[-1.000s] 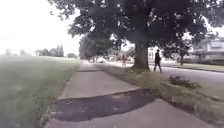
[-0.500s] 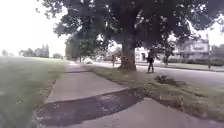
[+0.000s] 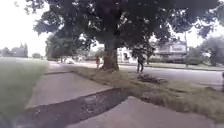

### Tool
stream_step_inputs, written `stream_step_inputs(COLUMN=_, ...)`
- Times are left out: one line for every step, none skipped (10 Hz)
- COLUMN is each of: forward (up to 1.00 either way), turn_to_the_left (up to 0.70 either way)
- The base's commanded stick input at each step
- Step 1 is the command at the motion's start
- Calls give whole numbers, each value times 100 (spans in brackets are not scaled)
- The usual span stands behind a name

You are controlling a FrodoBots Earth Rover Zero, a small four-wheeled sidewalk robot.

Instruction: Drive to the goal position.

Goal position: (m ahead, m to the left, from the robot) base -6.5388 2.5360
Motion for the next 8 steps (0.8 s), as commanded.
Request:
stream_step_inputs(forward=0, turn_to_the_left=-100)
stream_step_inputs(forward=0, turn_to_the_left=-100)
stream_step_inputs(forward=0, turn_to_the_left=-100)
stream_step_inputs(forward=0, turn_to_the_left=-100)
stream_step_inputs(forward=0, turn_to_the_left=-100)
stream_step_inputs(forward=0, turn_to_the_left=-100)
stream_step_inputs(forward=0, turn_to_the_left=-100)
stream_step_inputs(forward=0, turn_to_the_left=-100)
